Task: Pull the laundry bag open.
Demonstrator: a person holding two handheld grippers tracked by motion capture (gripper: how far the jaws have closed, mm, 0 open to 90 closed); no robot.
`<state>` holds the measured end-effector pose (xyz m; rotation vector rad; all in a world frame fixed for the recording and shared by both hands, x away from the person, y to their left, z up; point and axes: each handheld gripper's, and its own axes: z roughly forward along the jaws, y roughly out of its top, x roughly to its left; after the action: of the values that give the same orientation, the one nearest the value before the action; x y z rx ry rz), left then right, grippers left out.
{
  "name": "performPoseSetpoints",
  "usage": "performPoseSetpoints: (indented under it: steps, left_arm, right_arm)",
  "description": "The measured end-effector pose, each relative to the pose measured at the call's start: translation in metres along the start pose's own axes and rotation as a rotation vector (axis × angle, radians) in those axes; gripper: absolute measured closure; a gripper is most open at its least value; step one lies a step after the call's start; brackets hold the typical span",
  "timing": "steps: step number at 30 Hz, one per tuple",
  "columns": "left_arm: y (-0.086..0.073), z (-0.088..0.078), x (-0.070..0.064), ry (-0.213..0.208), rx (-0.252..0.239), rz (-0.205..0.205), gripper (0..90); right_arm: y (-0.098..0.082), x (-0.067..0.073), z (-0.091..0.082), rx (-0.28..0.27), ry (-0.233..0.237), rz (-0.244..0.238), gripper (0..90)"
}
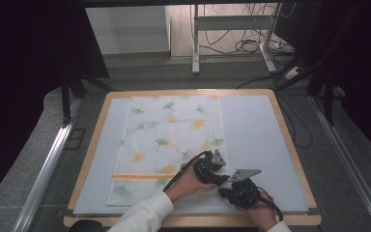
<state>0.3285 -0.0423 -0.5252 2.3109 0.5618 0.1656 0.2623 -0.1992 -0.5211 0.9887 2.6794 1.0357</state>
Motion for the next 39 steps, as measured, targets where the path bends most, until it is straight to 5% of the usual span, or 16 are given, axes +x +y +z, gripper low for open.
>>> performPoseSetpoints:
  steps: [8,23,30,39]
  left_arm:
    - [-0.0003,0.0003,0.0047,-0.061,0.002,-0.042,65.9]
    - [0.0011,-0.0009,0.0033,-0.025,0.001,-0.072,79.9]
    - [0.0016,-0.0020,-0.0019,0.018,0.012,-0.038,80.4]
    - [0.0020,-0.0028,-0.0020,0.002,0.021,-0.055,84.4]
  right_arm:
    - [0.0000,-0.0001,0.0002,0.000,-0.001,-0.006,87.7]
    - [0.0000,-0.0002,0.0002,0.001,0.001,-0.006,87.6]
    - [0.0000,0.0002,0.0001,0.001,-0.002,-0.019,87.6]
    - [0.0002,0.0005,0.0002,0.000,-0.003,-0.022,87.7]
